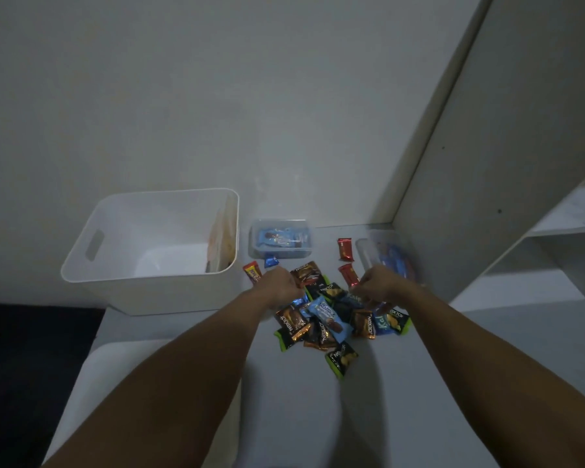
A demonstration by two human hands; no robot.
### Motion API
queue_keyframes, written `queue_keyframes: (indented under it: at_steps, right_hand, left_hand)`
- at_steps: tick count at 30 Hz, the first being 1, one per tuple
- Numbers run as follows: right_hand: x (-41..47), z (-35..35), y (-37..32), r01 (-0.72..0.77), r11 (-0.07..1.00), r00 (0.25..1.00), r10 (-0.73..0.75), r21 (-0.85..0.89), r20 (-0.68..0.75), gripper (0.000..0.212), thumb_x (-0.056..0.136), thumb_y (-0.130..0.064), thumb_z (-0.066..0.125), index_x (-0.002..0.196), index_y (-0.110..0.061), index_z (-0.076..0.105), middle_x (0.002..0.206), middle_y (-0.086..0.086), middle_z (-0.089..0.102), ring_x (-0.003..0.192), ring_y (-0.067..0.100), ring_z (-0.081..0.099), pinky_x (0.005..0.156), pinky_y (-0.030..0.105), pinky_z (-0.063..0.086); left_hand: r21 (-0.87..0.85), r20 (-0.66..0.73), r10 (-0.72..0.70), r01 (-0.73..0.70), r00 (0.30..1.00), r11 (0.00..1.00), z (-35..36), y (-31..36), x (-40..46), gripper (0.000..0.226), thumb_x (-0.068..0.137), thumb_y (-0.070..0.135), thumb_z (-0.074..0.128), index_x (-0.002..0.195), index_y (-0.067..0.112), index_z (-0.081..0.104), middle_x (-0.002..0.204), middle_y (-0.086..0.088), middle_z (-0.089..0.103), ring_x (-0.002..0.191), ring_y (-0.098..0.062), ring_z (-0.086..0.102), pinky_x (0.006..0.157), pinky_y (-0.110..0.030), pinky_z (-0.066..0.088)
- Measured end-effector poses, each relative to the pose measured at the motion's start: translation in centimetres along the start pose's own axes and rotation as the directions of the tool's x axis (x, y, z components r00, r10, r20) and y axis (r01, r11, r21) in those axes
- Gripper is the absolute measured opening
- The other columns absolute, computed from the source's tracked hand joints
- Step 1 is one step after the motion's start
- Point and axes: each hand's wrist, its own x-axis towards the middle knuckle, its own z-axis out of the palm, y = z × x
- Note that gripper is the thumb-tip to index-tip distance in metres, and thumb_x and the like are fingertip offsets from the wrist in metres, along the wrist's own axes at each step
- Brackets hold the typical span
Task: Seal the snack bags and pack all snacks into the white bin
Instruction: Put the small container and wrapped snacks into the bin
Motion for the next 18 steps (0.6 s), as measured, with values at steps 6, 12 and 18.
queue_keyframes:
  at_steps: [6,12,18]
  right_hand:
    - [1.7,0.2,0.0,0.006,1.000,1.000,-0.005,-0.026,0.025,0.033,0.095,-0.028,0.061,0.110,0.002,0.062,0.103,0.019,0.070,0.094,0.030,0.070,0.081,0.041,0.060]
    - [4.1,-0.3,-0.8,0.012,0.999,1.000,-0.012,-0.034,0.008,0.037,0.093,-0.034,0.064,0.102,0.001,0.066,0.098,0.018,0.072,0.081,0.026,0.071,0.060,0.033,0.059]
    - [5.9,-2.9,0.2,-0.075,0.997,0.978,0.068,-0.029,-0.200,0.032,0.087,-0.032,0.070,0.092,-0.001,0.064,0.088,0.014,0.070,0.069,0.024,0.065,0.049,0.026,0.050]
  left_hand:
    - [-0.012,-0.015,-0.056,0.056,0.998,0.998,0.8,-0.9,1.4,0.028,0.086,0.027,0.067,0.097,0.002,0.068,0.086,-0.011,0.067,0.073,-0.020,0.062,0.067,-0.031,0.051]
    - [-0.008,-0.043,-0.047,0.047,0.998,0.999,0.2,-0.5,3.6,0.023,0.088,0.026,0.065,0.090,0.003,0.068,0.082,-0.005,0.063,0.077,-0.017,0.060,0.066,-0.029,0.047]
    - [-0.072,-0.018,-0.012,0.010,1.000,0.997,0.1,2.3,7.0,0.023,0.088,0.020,0.064,0.094,-0.002,0.068,0.085,-0.012,0.063,0.073,-0.017,0.057,0.060,-0.025,0.045]
